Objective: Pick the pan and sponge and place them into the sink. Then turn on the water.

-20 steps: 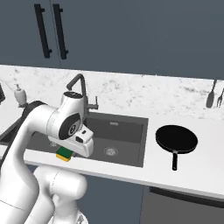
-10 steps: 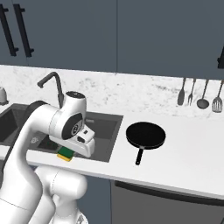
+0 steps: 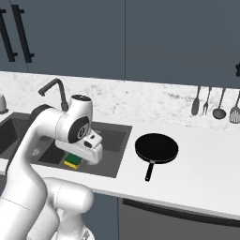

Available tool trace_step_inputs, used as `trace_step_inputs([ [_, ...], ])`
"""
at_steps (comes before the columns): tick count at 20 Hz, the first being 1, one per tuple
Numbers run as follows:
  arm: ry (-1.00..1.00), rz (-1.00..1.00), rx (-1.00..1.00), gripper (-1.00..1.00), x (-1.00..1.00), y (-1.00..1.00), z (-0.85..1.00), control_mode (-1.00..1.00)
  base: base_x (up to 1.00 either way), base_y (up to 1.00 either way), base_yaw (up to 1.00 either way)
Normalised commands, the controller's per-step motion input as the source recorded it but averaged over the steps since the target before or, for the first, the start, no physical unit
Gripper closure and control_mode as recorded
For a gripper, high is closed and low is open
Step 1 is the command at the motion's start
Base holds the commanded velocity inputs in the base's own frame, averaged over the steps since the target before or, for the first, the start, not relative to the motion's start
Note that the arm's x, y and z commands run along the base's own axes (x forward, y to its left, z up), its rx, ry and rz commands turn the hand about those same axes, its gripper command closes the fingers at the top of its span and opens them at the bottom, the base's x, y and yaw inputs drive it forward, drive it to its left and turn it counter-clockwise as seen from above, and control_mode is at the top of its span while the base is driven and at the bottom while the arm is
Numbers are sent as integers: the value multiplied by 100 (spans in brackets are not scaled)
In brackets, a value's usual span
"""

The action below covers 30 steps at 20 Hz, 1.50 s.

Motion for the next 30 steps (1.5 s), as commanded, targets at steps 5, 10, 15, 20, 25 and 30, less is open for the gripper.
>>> trace_step_inputs([
  [5, 0, 0, 0, 100, 1, 0, 0, -100, 0, 0, 0],
  [10, 0, 0, 0, 100, 1, 0, 0, -100, 0, 0, 0],
  [15, 0, 0, 0, 100, 29, -4, 0, -100, 0, 0, 0],
  [20, 0, 0, 0, 100, 13, -9, 0, -100, 0, 0, 0],
  [25, 6, 0, -1, 100, 29, -57, -6, -100, 0, 0, 0],
  [30, 3, 0, -1, 100, 9, -64, -4, -100, 0, 0, 0],
])
